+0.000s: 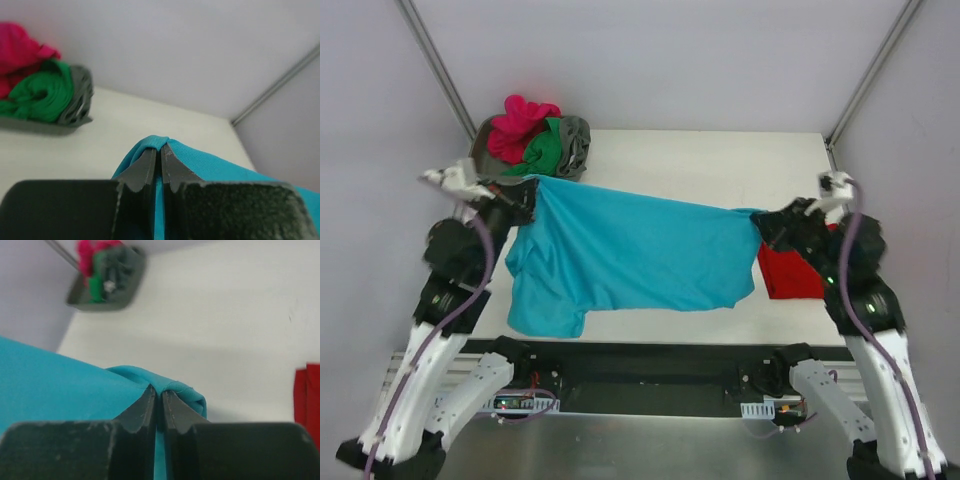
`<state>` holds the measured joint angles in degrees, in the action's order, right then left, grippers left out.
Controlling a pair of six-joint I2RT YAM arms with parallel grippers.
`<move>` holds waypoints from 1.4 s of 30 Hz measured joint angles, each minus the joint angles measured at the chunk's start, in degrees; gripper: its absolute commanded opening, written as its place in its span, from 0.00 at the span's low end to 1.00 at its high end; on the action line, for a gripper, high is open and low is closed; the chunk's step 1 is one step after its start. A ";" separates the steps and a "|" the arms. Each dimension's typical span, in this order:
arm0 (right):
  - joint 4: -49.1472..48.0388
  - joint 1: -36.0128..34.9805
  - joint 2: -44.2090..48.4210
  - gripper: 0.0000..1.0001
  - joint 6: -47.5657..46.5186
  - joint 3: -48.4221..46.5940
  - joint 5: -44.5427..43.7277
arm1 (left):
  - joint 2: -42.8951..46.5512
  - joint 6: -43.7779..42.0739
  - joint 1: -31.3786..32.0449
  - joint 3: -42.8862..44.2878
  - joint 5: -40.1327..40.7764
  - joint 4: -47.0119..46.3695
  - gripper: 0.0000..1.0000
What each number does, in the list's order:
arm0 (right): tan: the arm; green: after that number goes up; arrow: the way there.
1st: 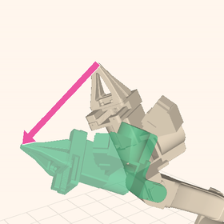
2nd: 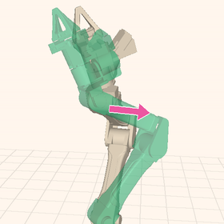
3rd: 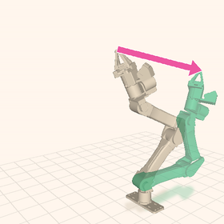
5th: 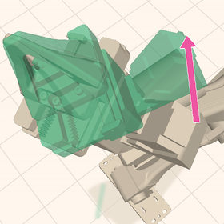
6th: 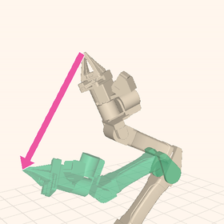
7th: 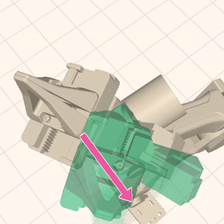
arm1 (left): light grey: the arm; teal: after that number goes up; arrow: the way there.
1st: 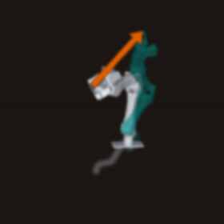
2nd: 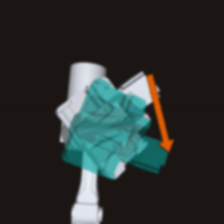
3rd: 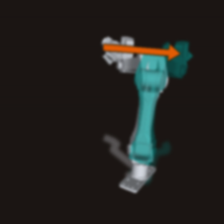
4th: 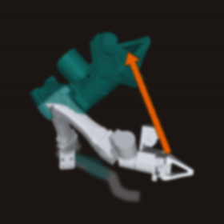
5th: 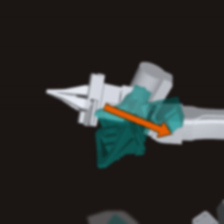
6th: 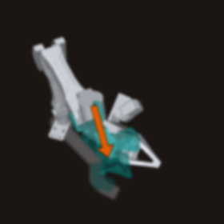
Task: Fold and stack the t-shirts
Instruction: Flatten out the tshirt
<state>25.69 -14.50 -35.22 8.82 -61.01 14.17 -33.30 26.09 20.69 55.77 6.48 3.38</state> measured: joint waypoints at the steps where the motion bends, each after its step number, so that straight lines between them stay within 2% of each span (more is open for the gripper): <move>1: -1.31 0.00 -3.17 0.16 0.24 2.62 -1.09 | -3.52 -0.09 0.00 -0.98 1.79 0.04 0.09; 2: -2.67 0.02 -6.95 0.33 0.44 5.05 -2.40 | -7.50 -0.22 -0.02 -1.70 3.69 0.09 0.26; 3: -3.74 0.02 -11.61 0.64 0.63 7.10 -3.89 | -14.53 -0.50 -0.04 -2.05 6.75 0.46 0.50; 4: -4.35 0.07 -16.55 0.83 0.81 8.41 -5.25 | -17.84 -0.94 -0.09 -2.05 7.96 0.57 0.69; 5: -4.87 0.17 -22.56 0.89 0.76 9.11 -6.73 | -23.65 -1.09 -0.42 -1.40 9.25 1.55 0.81; 6: -4.98 0.37 -28.50 0.95 0.57 9.18 -8.17 | -30.49 -1.51 -0.98 0.22 10.29 2.99 0.99; 8: -4.31 0.46 -37.57 1.00 0.02 8.15 -10.62 | -42.69 -1.38 -2.14 4.09 10.78 6.16 0.99; 9: -3.58 0.46 -41.11 0.97 -0.28 7.17 -11.82 | -48.39 -1.14 -2.71 5.68 10.78 7.72 0.99; 11: -2.45 0.44 -45.33 0.96 -0.79 5.16 -13.68 | -52.85 -0.81 -3.19 6.12 10.82 10.40 0.99; 13: -2.38 0.44 -45.33 0.96 -0.92 4.22 -15.13 | -53.00 -0.13 -3.54 5.99 11.23 13.81 0.99; 18: -4.48 0.50 -36.04 0.96 0.13 5.99 -18.80 | -41.68 4.70 -3.52 0.13 11.96 13.90 0.99; 22: -6.23 1.64 -24.70 0.96 1.95 12.26 -19.96 | -23.17 13.03 -4.02 -16.50 11.43 15.67 0.99; 24: -6.38 2.23 -20.46 0.96 2.34 15.74 -19.50 | -16.57 16.06 -5.40 -23.04 10.32 18.12 0.94; 28: -5.99 2.67 -18.71 0.96 2.49 19.32 -16.52 | -9.49 21.75 -8.57 -31.95 8.35 22.21 0.78; 29: -5.46 2.69 -18.82 0.96 2.49 19.61 -15.61 | -9.01 22.60 -9.27 -32.98 7.61 22.67 0.70; 31: -4.87 2.69 -18.88 0.96 2.51 19.63 -14.34 | -9.33 23.67 -11.54 -34.42 5.20 23.39 0.58; 35: -4.81 2.69 -18.84 0.96 2.71 19.63 -13.22 | -13.84 24.63 -14.95 -34.67 1.27 23.50 0.44; 38: -4.72 2.71 -18.62 0.96 2.99 19.71 -13.18 | -15.91 25.00 -15.15 -34.05 -1.20 23.17 0.43; 42: -3.85 2.75 -18.25 0.96 3.17 20.35 -13.29 | -15.91 25.07 -15.15 -34.18 -5.01 23.28 0.34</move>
<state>21.85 -11.75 -53.47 11.99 -40.66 0.89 -49.21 51.16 5.54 21.58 1.48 26.65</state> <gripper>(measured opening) 0.964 0.409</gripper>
